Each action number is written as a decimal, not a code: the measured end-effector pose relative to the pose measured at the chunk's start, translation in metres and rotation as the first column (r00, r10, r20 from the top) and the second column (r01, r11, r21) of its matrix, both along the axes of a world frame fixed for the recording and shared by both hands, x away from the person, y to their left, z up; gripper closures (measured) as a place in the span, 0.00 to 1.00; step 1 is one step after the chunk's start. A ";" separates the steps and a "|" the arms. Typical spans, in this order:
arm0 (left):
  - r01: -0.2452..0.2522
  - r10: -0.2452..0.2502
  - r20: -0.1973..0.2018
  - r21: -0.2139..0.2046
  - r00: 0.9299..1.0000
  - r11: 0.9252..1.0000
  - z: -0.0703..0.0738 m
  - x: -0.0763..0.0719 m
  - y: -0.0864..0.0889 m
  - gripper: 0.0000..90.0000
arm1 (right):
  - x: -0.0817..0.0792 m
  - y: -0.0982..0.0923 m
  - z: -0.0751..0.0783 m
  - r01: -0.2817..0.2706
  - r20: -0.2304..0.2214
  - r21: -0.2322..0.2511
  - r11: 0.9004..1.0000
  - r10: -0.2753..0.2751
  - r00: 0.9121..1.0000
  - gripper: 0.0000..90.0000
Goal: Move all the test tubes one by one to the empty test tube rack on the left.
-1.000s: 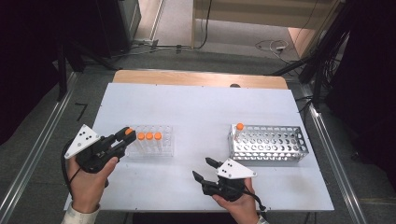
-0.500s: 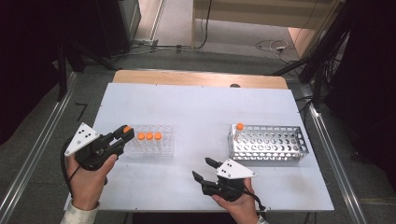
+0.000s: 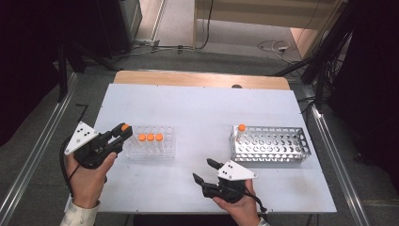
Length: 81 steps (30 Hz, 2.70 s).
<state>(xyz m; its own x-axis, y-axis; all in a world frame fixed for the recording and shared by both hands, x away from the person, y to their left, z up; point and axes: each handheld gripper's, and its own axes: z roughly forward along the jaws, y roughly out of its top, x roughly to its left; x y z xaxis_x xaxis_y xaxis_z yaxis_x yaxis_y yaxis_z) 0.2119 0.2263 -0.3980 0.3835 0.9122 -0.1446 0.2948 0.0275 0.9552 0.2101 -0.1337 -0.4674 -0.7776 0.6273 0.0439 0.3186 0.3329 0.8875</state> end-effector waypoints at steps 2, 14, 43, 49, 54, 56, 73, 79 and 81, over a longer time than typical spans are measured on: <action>-0.005 0.005 0.005 0.008 1.000 1.000 0.000 0.001 0.000 0.78 | 0.000 0.000 0.000 0.001 0.000 0.002 1.000 -0.001 1.000 0.33; -0.030 0.029 0.020 0.030 0.999 0.999 -0.001 0.004 -0.001 0.78 | 0.001 0.000 0.000 0.010 0.001 0.011 1.000 -0.010 1.000 0.23; -0.051 0.055 -0.023 0.149 0.998 0.987 -0.032 0.010 -0.013 0.78 | 0.000 -0.004 0.003 0.017 0.006 0.016 1.000 -0.017 1.000 0.23; -0.035 0.042 -0.043 0.153 0.998 0.988 -0.036 0.009 -0.017 0.73 | 0.000 -0.004 0.003 0.018 0.005 0.017 1.000 -0.018 1.000 0.23; -0.033 0.039 -0.049 0.123 0.998 0.992 -0.034 0.008 -0.017 0.59 | 0.001 -0.005 0.003 0.020 0.006 0.015 1.000 -0.020 1.000 0.23; -0.033 0.039 -0.052 0.102 0.998 0.994 -0.032 0.008 -0.015 0.56 | 0.000 -0.005 0.003 0.021 0.007 0.016 1.000 -0.021 1.000 0.23; -0.020 0.020 -0.004 -0.017 1.000 1.000 -0.023 0.002 -0.023 0.22 | 0.014 -0.026 0.011 0.111 0.032 0.038 0.993 -0.113 0.993 0.25; -0.020 0.020 0.002 -0.010 1.000 1.000 -0.023 0.001 -0.025 0.21 | 0.025 -0.043 0.015 0.176 0.039 0.046 0.983 -0.178 0.983 0.25; -0.019 0.019 0.002 -0.011 1.000 1.000 -0.024 0.001 -0.026 0.20 | 0.030 -0.049 0.016 0.206 0.050 0.043 0.978 -0.208 0.977 0.26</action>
<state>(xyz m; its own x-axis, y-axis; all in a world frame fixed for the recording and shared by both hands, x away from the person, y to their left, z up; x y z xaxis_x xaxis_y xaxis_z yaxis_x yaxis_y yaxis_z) 0.2134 0.2004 -0.4216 0.3663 0.9178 -0.1534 0.2919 0.0432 0.9555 0.2404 -0.1831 -0.4519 -0.6330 0.7735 0.0324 0.3289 0.2308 0.9158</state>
